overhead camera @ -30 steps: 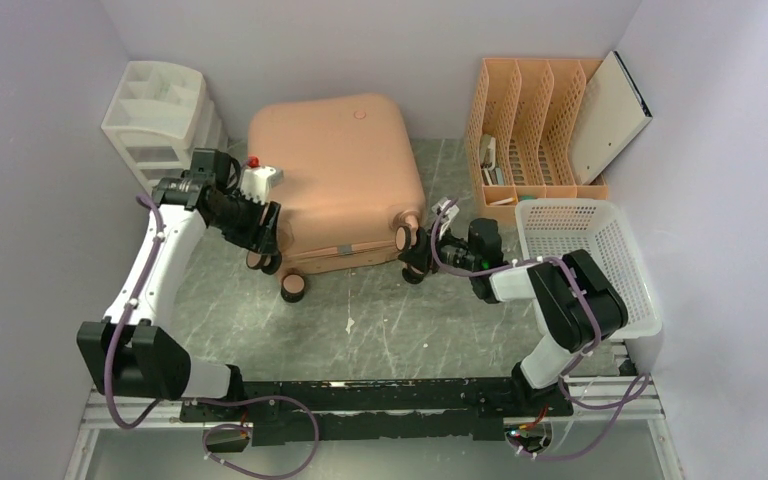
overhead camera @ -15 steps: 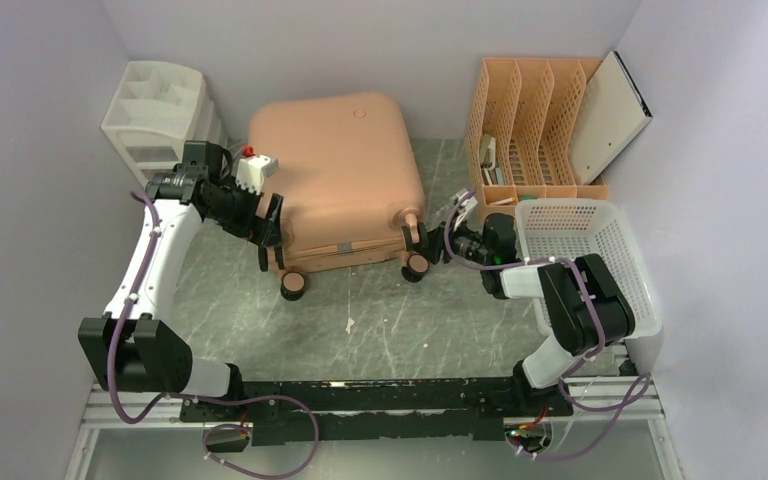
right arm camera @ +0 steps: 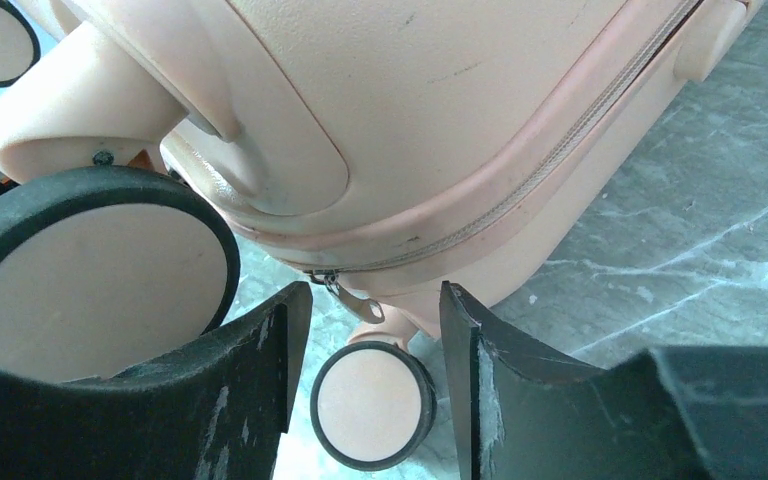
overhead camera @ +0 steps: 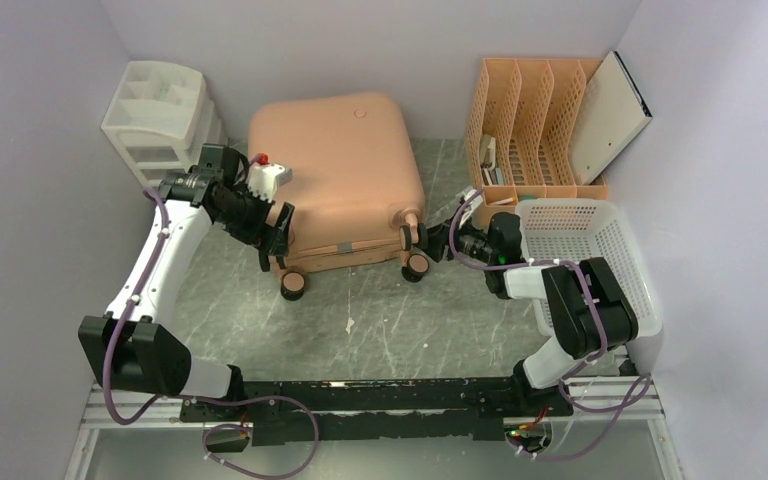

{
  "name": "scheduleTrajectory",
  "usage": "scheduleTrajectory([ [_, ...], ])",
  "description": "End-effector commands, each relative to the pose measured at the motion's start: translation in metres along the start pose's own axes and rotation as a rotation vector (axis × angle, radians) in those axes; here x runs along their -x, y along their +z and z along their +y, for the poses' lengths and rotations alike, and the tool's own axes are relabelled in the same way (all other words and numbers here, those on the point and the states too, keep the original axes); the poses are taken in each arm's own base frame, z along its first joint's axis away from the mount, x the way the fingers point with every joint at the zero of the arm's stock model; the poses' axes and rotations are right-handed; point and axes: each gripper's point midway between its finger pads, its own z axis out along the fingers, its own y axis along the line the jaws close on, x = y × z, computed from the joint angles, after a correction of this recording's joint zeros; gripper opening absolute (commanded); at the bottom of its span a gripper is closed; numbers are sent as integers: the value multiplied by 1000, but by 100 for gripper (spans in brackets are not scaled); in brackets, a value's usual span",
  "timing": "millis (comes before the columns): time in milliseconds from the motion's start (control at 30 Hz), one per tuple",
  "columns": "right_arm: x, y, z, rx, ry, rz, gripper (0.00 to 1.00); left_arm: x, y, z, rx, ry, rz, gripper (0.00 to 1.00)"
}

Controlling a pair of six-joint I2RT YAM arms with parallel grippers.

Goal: Open, take out, and arrange the luggage
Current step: Unzip the luggage at the center of the board.

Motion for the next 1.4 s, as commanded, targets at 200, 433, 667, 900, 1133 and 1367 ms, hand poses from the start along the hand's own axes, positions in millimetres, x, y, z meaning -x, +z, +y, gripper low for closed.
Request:
scheduleTrajectory([
  [200, 10, -2, 1, 18, -76, -32, 55, 35, 8, -29, -22, 158, -131, 96],
  [433, 5, -1, -3, 10, -79, -21, 56, 37, 15, -38, -78, 172, -122, 96],
  [667, 5, 0, -2, 20, -79, -23, 56, 28, 4, 13, 231, 129, -87, 70],
  [900, 9, -2, 3, 34, -76, -38, 57, 12, -12, 66, 328, 33, -86, 72],
  [1133, 10, -1, 8, 44, -63, -43, 59, 1, -23, 94, 268, -8, -106, 72],
  [1367, -2, 8, 37, 135, -144, -11, 62, 15, -22, 43, 21, 39, -199, 72],
])
